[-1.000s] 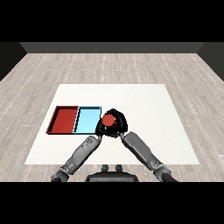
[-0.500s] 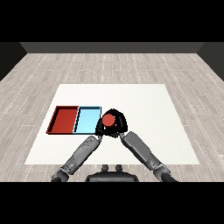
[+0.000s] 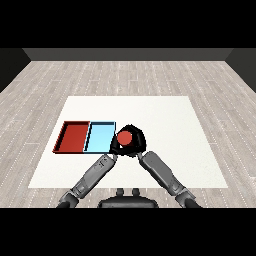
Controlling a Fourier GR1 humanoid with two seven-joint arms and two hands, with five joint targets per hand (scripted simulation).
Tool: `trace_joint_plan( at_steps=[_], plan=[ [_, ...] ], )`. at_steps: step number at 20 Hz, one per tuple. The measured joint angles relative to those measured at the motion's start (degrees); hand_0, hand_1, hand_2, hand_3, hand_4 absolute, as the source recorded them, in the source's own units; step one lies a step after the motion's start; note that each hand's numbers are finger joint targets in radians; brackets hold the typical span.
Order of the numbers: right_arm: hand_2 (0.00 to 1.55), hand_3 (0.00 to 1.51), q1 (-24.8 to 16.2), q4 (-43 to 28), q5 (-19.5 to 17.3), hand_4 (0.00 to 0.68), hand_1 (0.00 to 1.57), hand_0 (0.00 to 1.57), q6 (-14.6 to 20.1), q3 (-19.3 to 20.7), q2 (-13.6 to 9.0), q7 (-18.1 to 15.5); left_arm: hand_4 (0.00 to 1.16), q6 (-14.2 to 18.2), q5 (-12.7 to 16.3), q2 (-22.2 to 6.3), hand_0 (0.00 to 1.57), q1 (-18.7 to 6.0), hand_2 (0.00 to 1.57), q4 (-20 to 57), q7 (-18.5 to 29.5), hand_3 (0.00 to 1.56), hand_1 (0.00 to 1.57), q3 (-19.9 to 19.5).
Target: Pick the red can and put it in the red box
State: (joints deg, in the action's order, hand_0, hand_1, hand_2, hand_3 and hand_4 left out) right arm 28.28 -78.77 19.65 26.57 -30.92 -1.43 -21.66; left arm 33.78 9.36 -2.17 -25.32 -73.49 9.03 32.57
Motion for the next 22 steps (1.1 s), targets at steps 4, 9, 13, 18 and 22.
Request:
trace_joint_plan(
  at_steps=[4,9,13,18,22],
  plan=[
    [0.0,0.0,-0.5,-0.6,0.2,0.0,0.0,0.0,-2.6,0.6,0.4,0.4,1.14,-0.3,0.3,0.3,1.57,0.8,1.57,-0.5,0.5,1.49,1.57,-0.3],
    [0.0,0.0,-0.7,-0.9,-0.1,0.0,0.0,0.0,-3.3,0.6,0.6,0.3,1.15,-0.6,0.6,0.8,1.57,1.5,1.57,-0.6,2.5,1.49,1.57,-0.9],
    [0.0,0.0,0.2,-1.1,-1.7,0.0,0.0,0.0,-2.7,1.2,0.6,1.2,1.15,0.8,0.0,0.7,1.57,1.0,1.57,-1.0,1.9,1.48,1.57,-0.7],
    [0.0,0.0,-1.0,-3.4,-4.2,0.0,0.0,0.0,-3.3,3.0,-0.4,2.6,1.14,-0.3,-1.5,1.4,1.57,2.6,1.57,-1.8,1.1,1.48,1.57,-0.6],
    [0.0,0.0,-2.4,-9.8,-5.9,0.0,0.0,0.0,-2.8,5.6,-2.6,6.0,1.13,-2.3,-0.6,1.9,1.57,4.1,1.57,0.3,4.1,1.49,1.57,-1.5]
  ],
)
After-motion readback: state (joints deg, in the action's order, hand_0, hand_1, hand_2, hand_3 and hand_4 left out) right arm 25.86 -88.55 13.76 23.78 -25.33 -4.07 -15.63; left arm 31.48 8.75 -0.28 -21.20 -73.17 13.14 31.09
